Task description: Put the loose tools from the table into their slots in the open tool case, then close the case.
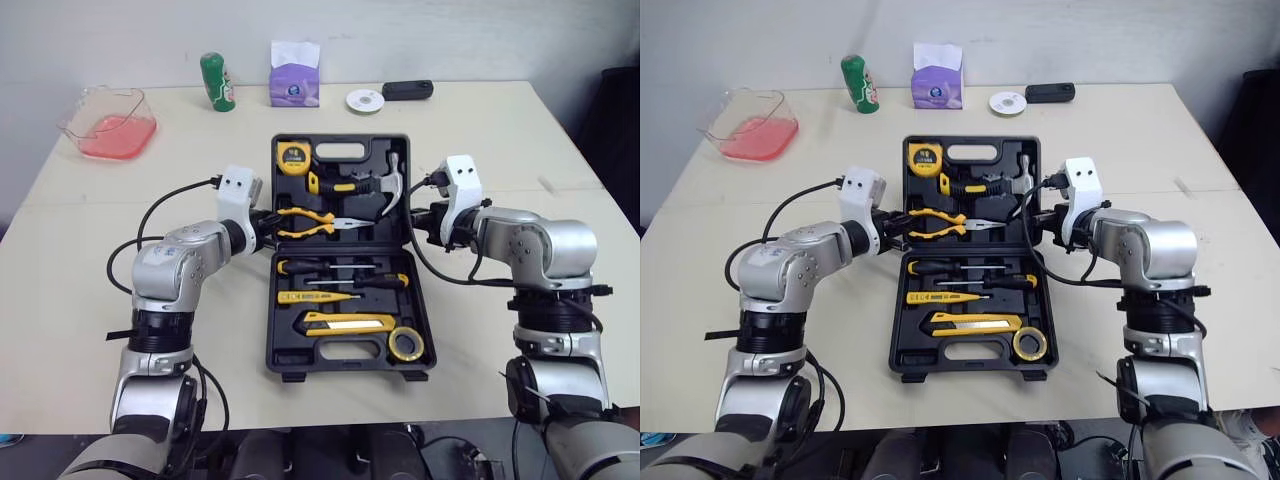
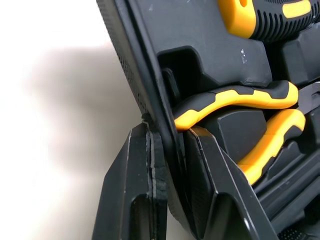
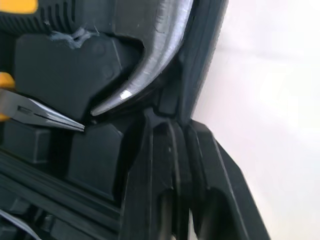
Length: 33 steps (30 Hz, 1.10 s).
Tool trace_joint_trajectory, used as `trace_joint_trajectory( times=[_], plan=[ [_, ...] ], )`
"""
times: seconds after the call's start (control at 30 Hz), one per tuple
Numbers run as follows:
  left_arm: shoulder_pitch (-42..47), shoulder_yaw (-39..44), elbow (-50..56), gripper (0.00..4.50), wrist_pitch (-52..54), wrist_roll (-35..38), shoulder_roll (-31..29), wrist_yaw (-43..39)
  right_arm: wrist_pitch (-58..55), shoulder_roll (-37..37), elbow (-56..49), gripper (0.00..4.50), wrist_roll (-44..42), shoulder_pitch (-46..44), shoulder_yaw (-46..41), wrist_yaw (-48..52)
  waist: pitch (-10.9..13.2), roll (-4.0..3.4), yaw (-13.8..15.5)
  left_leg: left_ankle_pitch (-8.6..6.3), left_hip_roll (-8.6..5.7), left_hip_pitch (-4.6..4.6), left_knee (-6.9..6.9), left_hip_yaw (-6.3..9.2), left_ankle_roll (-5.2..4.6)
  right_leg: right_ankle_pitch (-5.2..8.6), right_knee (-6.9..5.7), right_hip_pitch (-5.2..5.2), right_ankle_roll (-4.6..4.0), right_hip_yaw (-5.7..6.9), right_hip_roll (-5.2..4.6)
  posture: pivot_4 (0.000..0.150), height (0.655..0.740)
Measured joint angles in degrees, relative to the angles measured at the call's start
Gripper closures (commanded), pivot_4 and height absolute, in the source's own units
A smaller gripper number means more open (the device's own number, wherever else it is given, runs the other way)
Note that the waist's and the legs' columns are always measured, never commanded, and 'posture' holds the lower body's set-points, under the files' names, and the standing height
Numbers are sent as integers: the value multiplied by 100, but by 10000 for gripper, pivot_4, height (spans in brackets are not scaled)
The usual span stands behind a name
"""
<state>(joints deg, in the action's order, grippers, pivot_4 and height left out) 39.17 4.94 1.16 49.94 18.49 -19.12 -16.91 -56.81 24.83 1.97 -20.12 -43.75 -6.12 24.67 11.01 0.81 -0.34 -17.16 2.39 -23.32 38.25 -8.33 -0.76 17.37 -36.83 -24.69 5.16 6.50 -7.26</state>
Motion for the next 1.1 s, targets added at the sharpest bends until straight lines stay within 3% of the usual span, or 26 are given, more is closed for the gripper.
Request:
trace_joint_trajectory(
  times=[0.23, 0.37, 0.43, 0.57, 0.77, 0.83, 0.93, 1.07, 1.1],
  plan=[
    [-563, -49, -444, 42633, -2485, -377, 0, -423, 3134, 109, 43, 45000, 868, 864, 614, 196, 1, 2, 6, 1, 10, 3, 1, -15, -3, 0, 3, 0, 1, -4, -4, 1500, 7400],
    [-1125, -334, -603, 42633, -4171, -1002, -45, -363, 6449, 544, 641, 45000, 2143, 1714, 1225, -318, 1, 2, 9, 1, 5, 5, -7, -21, -5, -2, 12, 4, 3, 0, -15, 1500, 7400],
    [-1387, -399, -630, 42633, -4856, -1306, -196, -334, 7516, 740, 922, 45000, 2630, 1882, 1374, -555, -1, 5, -14, 4, 7, 20, -3, -17, -10, -4, 10, 13, 8, -6, -16, 1500, 7400],
    [-1977, -378, -729, 42633, -6117, -1527, -382, -391, 8861, 930, 1272, 45000, 3426, 2204, 1488, -1163, -1, 6, -81, 4, 15, 44, -3, -7, -10, -5, 3, 22, 6, -20, -16, 1500, 7400],
    [-2334, -364, -861, 42633, -6685, -1440, -506, -572, 10064, 1212, 1795, 45000, 4182, 2384, 1599, -1807, -3, 8, -128, -2, 25, 123, -21, -9, -8, -2, 43, 100, 2, -23, -13, 1500, 7400],
    [-2386, -311, -813, 34789, -6481, -1092, -471, -728, 10234, 1307, 1820, 45000, 4163, 2427, 1646, -1773, -4, 9, -130, -5, 28, 135, -21, -8, -9, -2, 44, 114, 2, -24, -16, 1500, 7400],
    [-2415, -224, -791, 23157, -6026, -668, -498, -982, 10259, 1396, 1810, 33756, 3848, 2531, 1650, -1357, -5, 12, -127, -5, 29, 142, -18, -6, -9, -2, 43, 121, 2, -24, -15, 1500, 7400],
    [-2878, 356, -432, 5747, -5102, 1, -1197, -1527, 10014, 1794, 1711, 14458, 3373, 3125, 1610, -675, -5, 16, -139, -7, 35, 135, -22, -5, -9, -2, 34, 117, 2, -26, -23, 1500, 7400],
    [-2950, 517, -315, 346, -4908, 151, -1336, -1633, 9958, 1839, 1591, 7819, 3251, 3187, 1523, -545, -6, 16, -145, -7, 35, 136, -19, -5, -9, -2, 34, 118, 2, -26, -23, 1500, 7400]
  ],
)
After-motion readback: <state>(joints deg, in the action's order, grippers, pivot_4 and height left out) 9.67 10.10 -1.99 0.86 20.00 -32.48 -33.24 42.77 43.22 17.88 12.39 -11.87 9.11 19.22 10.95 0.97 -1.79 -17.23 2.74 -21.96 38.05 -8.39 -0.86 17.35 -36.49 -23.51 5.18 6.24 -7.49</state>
